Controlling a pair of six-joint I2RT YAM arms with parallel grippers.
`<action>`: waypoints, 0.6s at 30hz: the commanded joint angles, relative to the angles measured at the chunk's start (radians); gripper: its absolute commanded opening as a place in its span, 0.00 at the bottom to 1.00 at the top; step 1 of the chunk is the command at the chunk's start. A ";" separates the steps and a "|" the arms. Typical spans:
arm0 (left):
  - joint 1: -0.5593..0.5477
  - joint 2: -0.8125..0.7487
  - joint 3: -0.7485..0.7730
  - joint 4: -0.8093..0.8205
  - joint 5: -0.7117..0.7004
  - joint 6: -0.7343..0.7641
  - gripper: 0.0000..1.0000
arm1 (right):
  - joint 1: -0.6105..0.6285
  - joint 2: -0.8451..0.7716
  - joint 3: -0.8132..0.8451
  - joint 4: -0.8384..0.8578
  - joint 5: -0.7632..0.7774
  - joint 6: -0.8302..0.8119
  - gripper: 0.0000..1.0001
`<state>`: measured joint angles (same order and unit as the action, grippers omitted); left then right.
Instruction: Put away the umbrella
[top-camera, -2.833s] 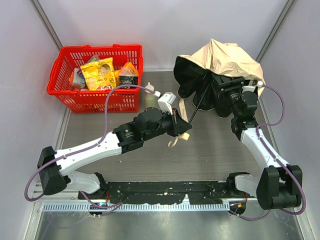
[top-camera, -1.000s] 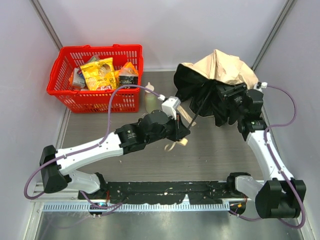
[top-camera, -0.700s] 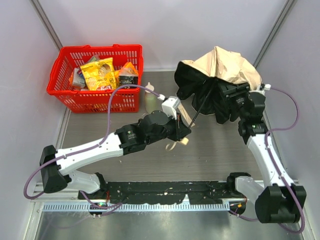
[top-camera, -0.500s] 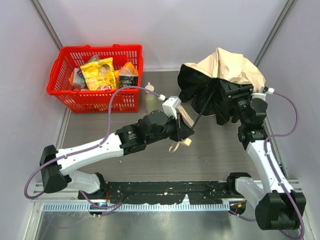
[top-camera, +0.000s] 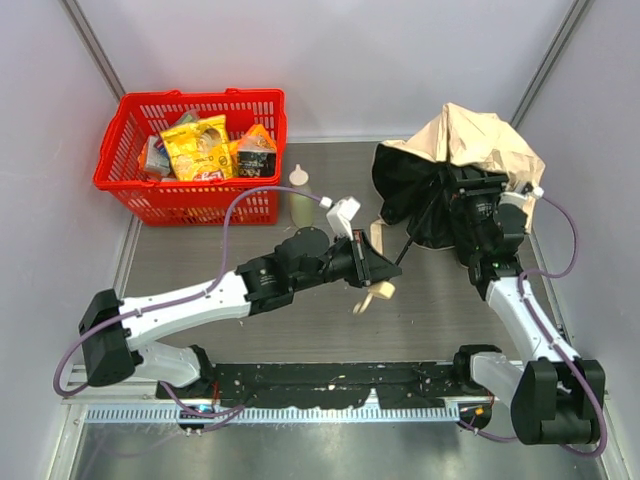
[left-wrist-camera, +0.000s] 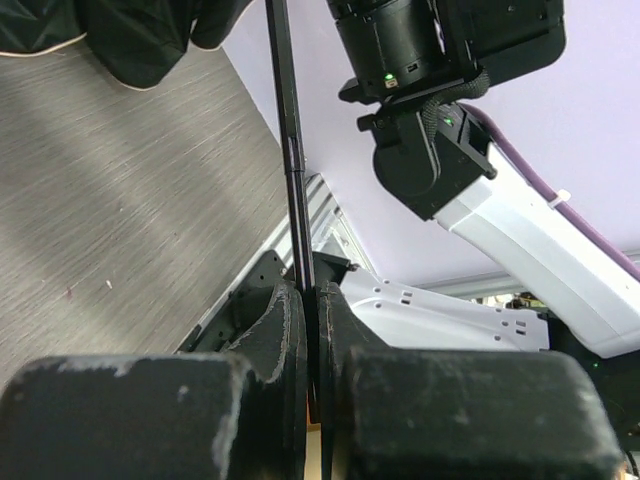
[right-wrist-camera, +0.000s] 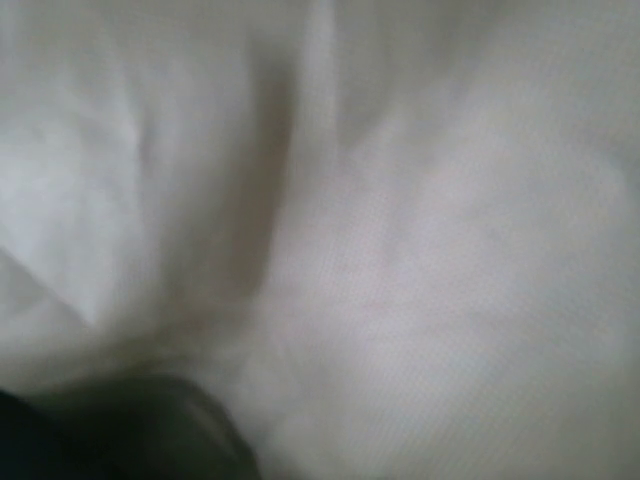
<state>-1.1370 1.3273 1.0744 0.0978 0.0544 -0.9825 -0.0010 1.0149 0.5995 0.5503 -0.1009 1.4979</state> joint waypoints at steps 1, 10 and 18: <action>0.000 -0.056 -0.014 0.270 0.024 -0.028 0.00 | 0.001 0.019 -0.017 0.197 0.066 0.070 0.58; -0.001 -0.083 -0.044 0.284 0.013 -0.035 0.00 | 0.001 0.025 -0.020 0.175 0.127 0.010 0.32; -0.001 -0.089 -0.060 0.304 0.027 -0.050 0.00 | -0.004 0.074 -0.012 0.260 0.116 -0.005 0.08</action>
<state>-1.1358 1.3117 1.0050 0.2020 0.0551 -1.0443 0.0017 1.0691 0.5587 0.7242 -0.0280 1.5150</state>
